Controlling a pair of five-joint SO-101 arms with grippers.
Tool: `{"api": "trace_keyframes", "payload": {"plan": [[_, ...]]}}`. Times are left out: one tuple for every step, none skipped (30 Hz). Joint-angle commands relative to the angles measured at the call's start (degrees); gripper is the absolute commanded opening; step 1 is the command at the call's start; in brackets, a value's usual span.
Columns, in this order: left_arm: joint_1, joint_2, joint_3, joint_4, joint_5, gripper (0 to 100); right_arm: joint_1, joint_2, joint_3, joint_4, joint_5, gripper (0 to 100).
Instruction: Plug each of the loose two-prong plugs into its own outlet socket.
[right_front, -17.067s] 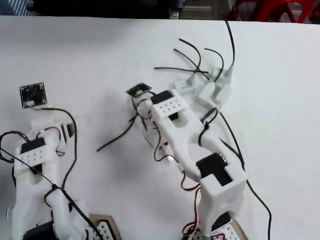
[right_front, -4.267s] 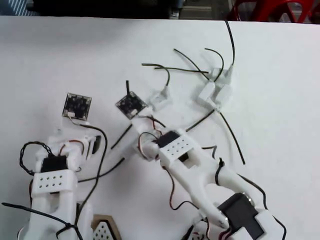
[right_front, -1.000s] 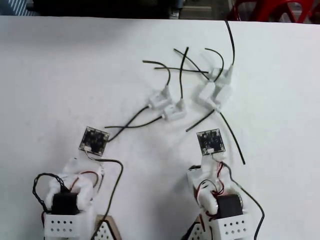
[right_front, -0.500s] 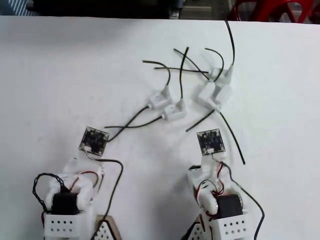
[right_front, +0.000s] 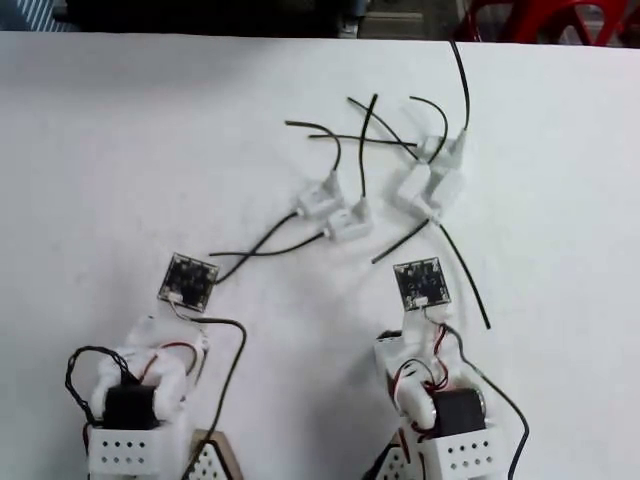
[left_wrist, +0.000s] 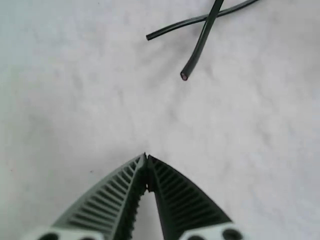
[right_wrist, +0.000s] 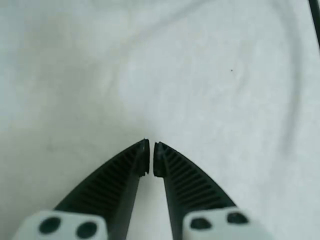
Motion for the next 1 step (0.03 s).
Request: {"api": "trace_keyframes", "payload": {"plan": [[0.4,-0.66,-0.18,0.44,0.26,2,0.57,-0.22,0.62,0.4,-0.26,1.8]]}}
